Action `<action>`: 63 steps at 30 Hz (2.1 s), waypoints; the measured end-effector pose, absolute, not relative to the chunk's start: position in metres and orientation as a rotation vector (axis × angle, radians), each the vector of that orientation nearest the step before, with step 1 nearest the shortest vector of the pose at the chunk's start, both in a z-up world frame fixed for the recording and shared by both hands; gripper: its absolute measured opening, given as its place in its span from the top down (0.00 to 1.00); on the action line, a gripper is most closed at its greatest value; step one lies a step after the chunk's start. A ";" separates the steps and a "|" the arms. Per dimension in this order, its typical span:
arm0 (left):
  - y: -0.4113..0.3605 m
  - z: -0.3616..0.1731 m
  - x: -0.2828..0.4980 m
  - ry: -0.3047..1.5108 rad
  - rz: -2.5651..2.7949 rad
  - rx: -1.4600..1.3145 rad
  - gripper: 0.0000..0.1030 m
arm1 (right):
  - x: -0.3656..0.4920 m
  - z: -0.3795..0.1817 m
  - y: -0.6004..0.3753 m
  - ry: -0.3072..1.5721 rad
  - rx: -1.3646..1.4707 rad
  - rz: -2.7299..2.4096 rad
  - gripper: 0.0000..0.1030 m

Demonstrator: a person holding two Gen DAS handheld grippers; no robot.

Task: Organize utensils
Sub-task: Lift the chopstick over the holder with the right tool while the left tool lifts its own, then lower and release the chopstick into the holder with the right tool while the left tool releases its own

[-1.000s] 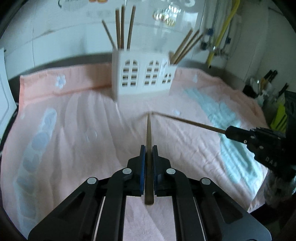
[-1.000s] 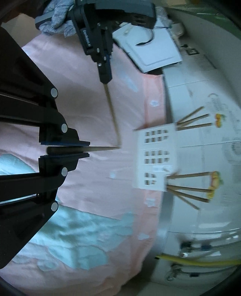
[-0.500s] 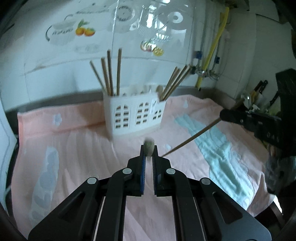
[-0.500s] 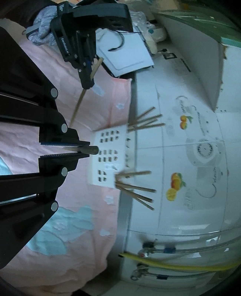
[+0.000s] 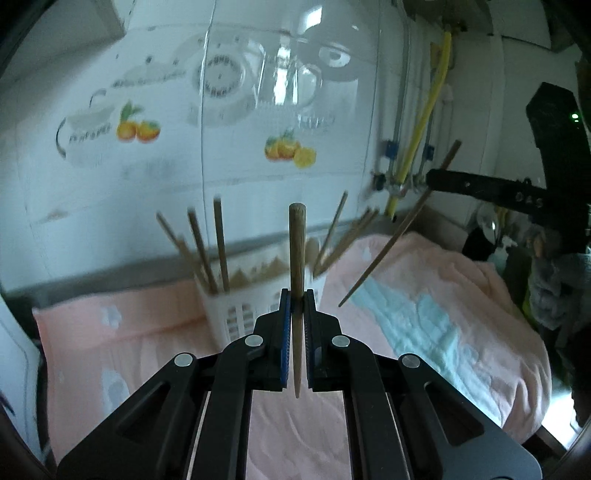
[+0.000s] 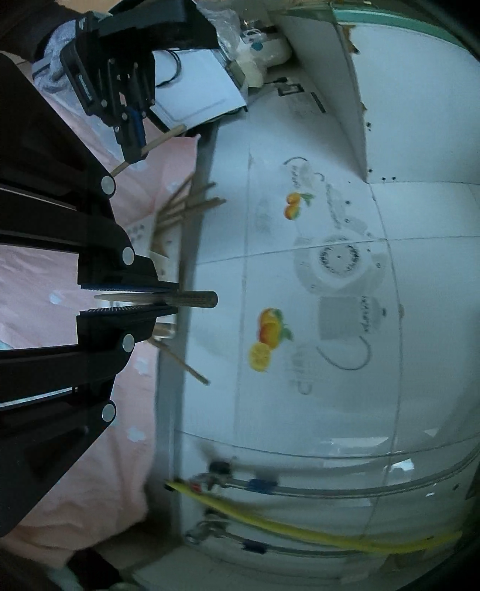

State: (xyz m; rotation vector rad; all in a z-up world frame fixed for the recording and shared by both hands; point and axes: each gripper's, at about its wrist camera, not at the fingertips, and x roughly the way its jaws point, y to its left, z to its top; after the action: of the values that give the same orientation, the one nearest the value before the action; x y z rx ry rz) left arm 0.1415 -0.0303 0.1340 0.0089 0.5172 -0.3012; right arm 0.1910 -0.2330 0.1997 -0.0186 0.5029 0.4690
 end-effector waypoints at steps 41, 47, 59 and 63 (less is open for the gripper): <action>-0.018 0.155 0.244 0.459 -0.142 0.060 0.93 | 0.283 0.166 -0.199 0.616 -0.061 0.440 0.93; -0.019 0.158 0.236 0.443 -0.141 0.065 0.79 | 0.280 0.168 -0.202 0.608 -0.042 0.439 0.92; -0.026 0.167 0.199 0.406 -0.158 0.071 0.58 | 0.236 0.184 -0.209 0.531 -0.049 0.431 0.65; -0.026 0.167 0.182 0.396 -0.169 0.060 0.51 | 0.219 0.183 -0.213 0.514 -0.047 0.424 0.56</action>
State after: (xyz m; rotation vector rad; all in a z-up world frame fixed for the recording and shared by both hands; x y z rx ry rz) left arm 0.1818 -0.0263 0.1671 0.0599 0.3964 -0.1693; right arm 0.2185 -0.2132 0.1833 -0.0467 0.5135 0.4237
